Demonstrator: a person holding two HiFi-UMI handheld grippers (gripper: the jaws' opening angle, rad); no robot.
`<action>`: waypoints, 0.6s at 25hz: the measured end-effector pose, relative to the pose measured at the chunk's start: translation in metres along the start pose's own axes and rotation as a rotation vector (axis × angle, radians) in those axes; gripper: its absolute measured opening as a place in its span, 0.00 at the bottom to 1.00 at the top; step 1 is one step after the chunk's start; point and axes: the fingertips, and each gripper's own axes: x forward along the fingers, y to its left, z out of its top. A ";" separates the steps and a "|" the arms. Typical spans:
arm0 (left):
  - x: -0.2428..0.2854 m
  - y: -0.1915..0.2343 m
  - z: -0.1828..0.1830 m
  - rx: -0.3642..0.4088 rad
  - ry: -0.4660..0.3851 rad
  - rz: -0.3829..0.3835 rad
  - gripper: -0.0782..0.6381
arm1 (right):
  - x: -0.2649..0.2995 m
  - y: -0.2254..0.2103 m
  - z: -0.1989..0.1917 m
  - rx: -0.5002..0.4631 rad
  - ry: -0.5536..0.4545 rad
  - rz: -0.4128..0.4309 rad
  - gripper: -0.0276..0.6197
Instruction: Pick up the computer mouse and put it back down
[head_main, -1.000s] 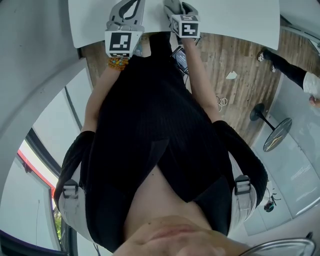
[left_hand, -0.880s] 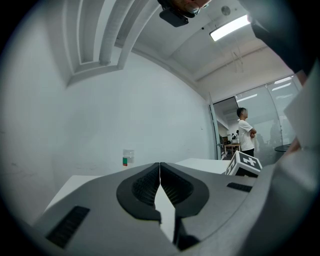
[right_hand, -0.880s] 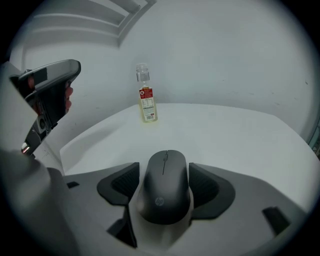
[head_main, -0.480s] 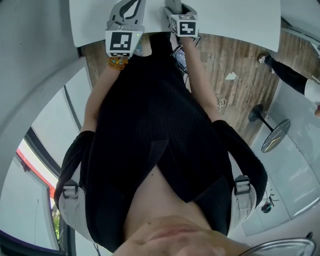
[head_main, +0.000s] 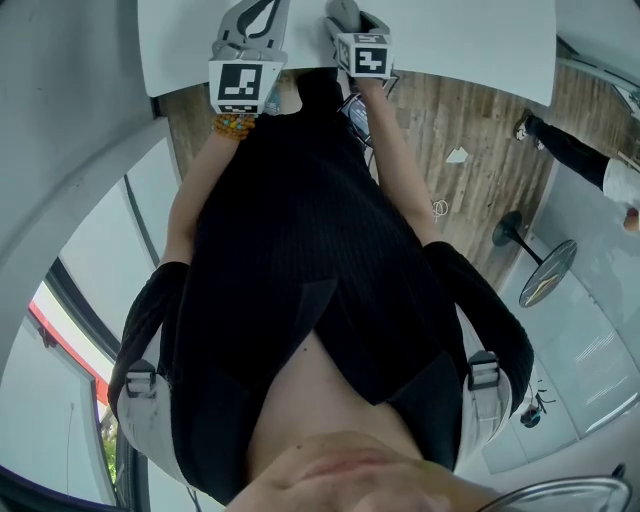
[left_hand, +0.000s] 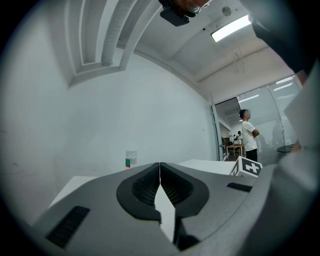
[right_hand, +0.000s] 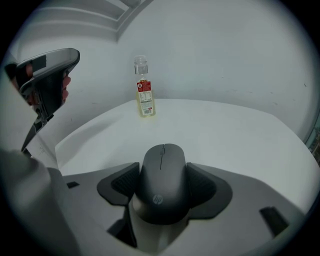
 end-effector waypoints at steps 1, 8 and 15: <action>0.000 0.001 0.000 0.000 0.000 0.002 0.13 | 0.001 0.000 -0.001 0.003 0.006 0.002 0.48; 0.002 0.000 -0.001 -0.007 0.000 -0.002 0.13 | 0.000 -0.001 0.000 0.011 0.021 0.004 0.48; 0.002 0.002 -0.007 -0.005 0.017 -0.006 0.13 | 0.004 -0.002 -0.002 0.016 0.025 -0.007 0.48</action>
